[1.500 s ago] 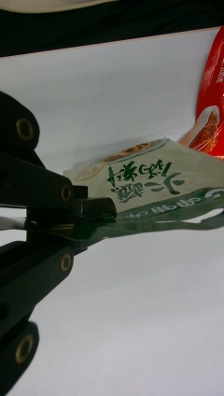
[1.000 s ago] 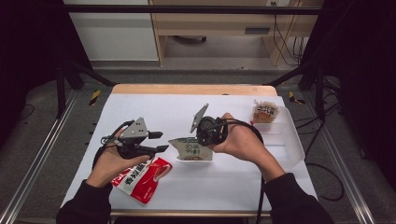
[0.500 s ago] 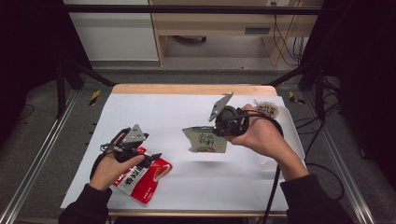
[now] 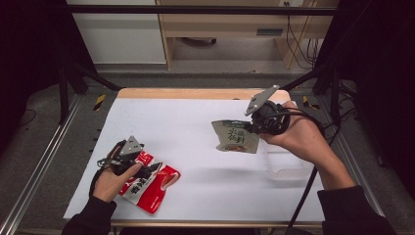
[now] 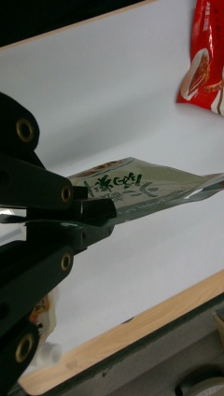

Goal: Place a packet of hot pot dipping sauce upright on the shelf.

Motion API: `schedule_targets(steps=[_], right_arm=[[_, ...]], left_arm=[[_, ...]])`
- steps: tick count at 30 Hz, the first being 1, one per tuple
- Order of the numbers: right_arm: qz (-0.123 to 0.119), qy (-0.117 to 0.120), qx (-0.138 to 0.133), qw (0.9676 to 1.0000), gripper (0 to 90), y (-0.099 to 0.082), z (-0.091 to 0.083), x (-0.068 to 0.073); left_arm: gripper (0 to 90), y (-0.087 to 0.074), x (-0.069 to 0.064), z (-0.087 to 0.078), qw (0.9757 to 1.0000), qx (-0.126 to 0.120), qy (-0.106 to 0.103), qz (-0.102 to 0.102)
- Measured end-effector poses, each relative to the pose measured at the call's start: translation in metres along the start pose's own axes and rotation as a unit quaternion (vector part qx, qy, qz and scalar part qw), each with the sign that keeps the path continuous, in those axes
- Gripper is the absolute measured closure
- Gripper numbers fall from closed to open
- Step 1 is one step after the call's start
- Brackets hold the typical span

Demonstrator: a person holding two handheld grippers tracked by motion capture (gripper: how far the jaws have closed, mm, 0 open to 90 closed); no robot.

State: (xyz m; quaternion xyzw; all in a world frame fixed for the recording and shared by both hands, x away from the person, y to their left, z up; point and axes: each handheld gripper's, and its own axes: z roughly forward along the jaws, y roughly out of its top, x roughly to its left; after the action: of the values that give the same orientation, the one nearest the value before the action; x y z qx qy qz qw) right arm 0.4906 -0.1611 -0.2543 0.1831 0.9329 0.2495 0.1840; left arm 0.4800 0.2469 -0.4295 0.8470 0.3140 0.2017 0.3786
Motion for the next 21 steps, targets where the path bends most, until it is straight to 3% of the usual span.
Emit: schedule_targets(steps=[12, 21], right_arm=[[0.018, -0.042, -0.005, 0.9989, 90.0, -0.021, -0.033, -0.02], [0.032, -0.069, -0.011, 0.997, 90.0, -0.046, -0.04, -0.04]], left_arm=[[8.4, -0.006, 0.001, -0.006, 0.9999, -0.009, 0.011, -0.009], [8.4, -0.014, 0.001, -0.017, 0.9991, -0.029, 0.024, -0.021]])
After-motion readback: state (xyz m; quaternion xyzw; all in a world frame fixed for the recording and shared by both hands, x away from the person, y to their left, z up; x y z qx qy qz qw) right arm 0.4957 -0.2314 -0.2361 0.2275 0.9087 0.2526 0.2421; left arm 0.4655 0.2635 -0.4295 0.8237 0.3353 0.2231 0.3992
